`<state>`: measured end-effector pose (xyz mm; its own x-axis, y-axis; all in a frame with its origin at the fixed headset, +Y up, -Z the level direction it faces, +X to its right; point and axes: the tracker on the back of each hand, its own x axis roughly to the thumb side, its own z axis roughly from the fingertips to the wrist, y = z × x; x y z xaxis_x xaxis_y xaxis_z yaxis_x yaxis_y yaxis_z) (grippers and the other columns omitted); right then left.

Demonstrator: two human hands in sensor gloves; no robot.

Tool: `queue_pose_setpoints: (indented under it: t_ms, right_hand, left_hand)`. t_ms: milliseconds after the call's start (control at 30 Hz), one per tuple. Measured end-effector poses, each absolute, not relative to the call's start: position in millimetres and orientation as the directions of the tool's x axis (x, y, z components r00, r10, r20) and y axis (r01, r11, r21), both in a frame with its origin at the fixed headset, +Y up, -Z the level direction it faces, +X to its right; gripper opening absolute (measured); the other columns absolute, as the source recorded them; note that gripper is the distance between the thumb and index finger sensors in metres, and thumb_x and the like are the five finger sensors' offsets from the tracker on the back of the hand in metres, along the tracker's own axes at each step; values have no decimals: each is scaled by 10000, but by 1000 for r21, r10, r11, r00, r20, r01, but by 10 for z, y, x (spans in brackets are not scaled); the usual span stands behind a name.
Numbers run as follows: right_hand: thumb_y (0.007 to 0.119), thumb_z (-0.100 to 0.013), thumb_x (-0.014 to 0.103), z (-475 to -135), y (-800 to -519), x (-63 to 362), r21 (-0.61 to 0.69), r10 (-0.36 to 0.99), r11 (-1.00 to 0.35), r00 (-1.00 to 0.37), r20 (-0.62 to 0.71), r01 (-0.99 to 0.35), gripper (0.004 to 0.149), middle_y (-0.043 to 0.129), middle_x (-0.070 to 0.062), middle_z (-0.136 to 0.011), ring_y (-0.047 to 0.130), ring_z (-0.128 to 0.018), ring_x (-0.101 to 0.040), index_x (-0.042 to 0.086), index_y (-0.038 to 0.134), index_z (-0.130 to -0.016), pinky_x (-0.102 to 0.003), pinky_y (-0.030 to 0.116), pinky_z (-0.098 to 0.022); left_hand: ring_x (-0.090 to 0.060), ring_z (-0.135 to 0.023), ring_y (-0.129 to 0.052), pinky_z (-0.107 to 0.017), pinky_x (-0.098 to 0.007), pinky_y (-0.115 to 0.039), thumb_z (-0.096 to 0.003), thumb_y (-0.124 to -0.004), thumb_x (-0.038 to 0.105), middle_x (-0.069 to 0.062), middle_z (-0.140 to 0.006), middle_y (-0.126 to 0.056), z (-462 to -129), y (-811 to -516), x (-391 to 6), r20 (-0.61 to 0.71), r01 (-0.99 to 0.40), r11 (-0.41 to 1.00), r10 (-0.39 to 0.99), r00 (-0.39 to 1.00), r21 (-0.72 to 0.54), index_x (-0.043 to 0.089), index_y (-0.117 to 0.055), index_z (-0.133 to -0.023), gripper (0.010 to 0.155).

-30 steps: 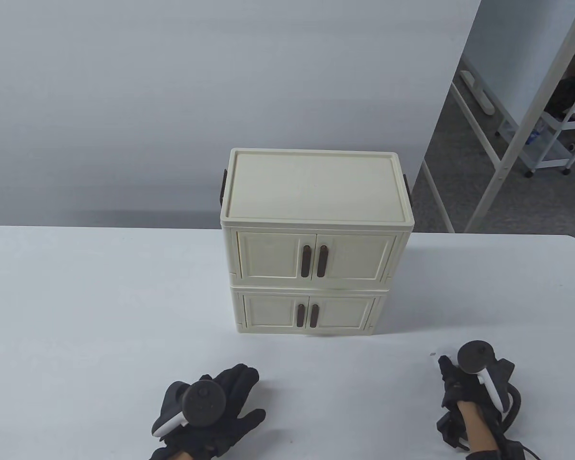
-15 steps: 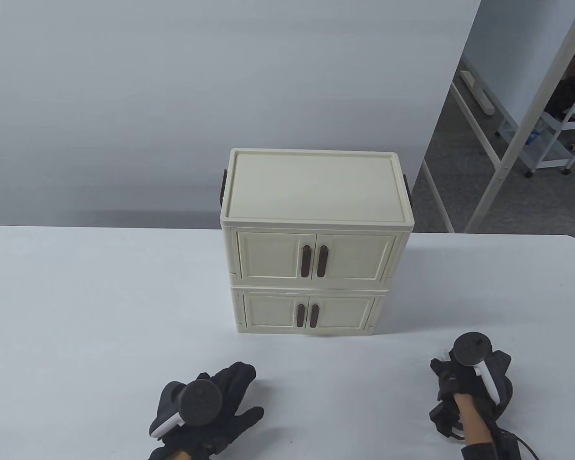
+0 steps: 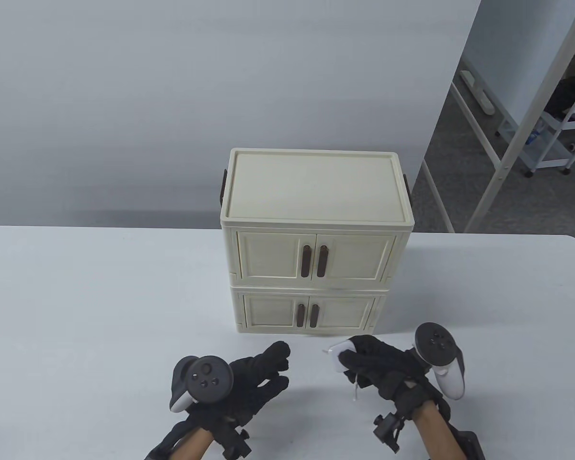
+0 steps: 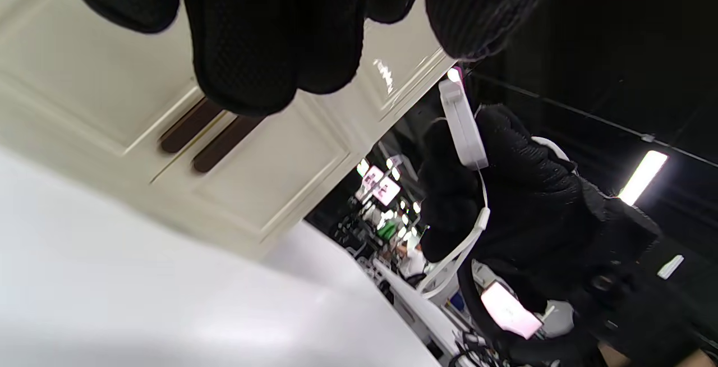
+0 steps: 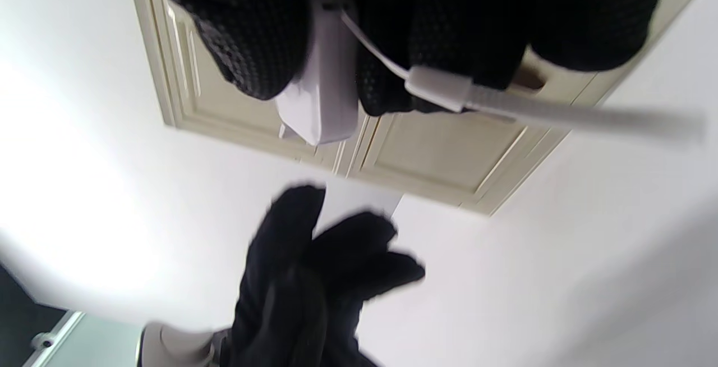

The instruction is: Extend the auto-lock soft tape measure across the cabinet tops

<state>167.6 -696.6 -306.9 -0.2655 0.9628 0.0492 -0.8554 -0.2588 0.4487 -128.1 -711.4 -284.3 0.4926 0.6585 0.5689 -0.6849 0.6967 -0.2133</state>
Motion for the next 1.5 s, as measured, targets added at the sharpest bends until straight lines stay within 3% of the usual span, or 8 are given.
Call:
queue_pose_setpoints:
  t_ms: [233, 367, 467, 600, 767, 967, 1300, 1500]
  right_hand:
    - [809, -598, 385, -2973, -7151, 1209, 544, 980, -174, -196, 18, -821, 485, 942, -210, -664, 944, -480, -351, 0, 777, -891, -485, 836, -402]
    - [818, -604, 310, -2973, -7185, 1106, 475, 998, -46, -55, -4, -879, 613, 998, -177, -609, 971, -435, -351, 26, 556, -1079, -478, 851, -374]
    - [829, -602, 301, -3116, -6888, 1028, 445, 993, -77, -30, 110, -892, 516, 1005, -184, -593, 972, -410, -352, 78, 664, -1037, -472, 852, -358]
    - [839, -595, 306, -3429, -6183, 994, 356, 975, -132, -56, 216, -925, 498, 1006, -172, -585, 972, -398, -345, 68, 697, -1008, -465, 854, -349]
    - [841, -594, 316, -3680, -5548, 1128, 209, 951, -203, -141, 276, -957, 511, 1016, -166, -574, 979, -387, -335, 51, 699, -1006, -457, 859, -341]
    - [855, -588, 322, -3729, -5377, 1472, 83, 924, -286, -252, 288, -955, 516, 1034, -150, -567, 993, -389, -333, 25, 724, -988, -451, 869, -344]
    - [860, -586, 318, -3695, -5381, 2563, -154, 956, -160, -192, 221, -975, 512, 1030, -150, -565, 987, -388, -338, 18, 730, -981, -457, 863, -343]
    - [858, -588, 316, -3781, -5525, 2934, -184, 973, -153, -180, 143, -971, 516, 1029, -160, -582, 987, -416, -348, 18, 723, -987, -468, 858, -366]
  left_hand:
    - [-269, -570, -1059, -531, -594, -770, -546, -731, 437, -56, -813, -965, -2668, -7084, -1231, 615, -677, 736, 535, 579, -4, 197, -701, -979, 495]
    - [-254, -558, -1063, -529, -584, -778, -549, -716, 435, -43, -783, -976, -2695, -7085, -1274, 611, -713, 699, 545, 573, 45, 199, -753, -935, 454]
    - [-260, -536, -1065, -531, -596, -771, -556, -731, 447, -61, -748, -995, -2811, -6792, -1361, 620, -737, 662, 523, 585, 136, 189, -788, -920, 450]
    - [-233, -518, -1066, -530, -580, -781, -558, -725, 457, -33, -723, -999, -3152, -6113, -1625, 550, -661, 634, 410, 727, 402, 195, -798, -903, 439]
    - [-256, -522, -1049, -533, -594, -760, -563, -728, 446, -60, -728, -987, -3618, -5616, -2021, 391, -642, 556, 512, 765, 527, 184, -796, -906, 437]
    - [-282, -629, -1011, -608, -647, -681, -565, -723, 453, -52, -813, -951, -3850, -5566, -2064, 337, -630, 587, 537, 773, 508, 225, -789, -924, 430]
    - [-297, -663, -996, -621, -666, -657, -569, -718, 448, -63, -861, -925, -3893, -5637, -2059, 369, -683, 570, 577, 728, 457, 233, -774, -938, 431]
    - [-297, -667, -1000, -623, -665, -658, -566, -729, 456, -65, -878, -922, -3896, -5653, -2079, 377, -704, 549, 598, 707, 450, 253, -781, -942, 431]
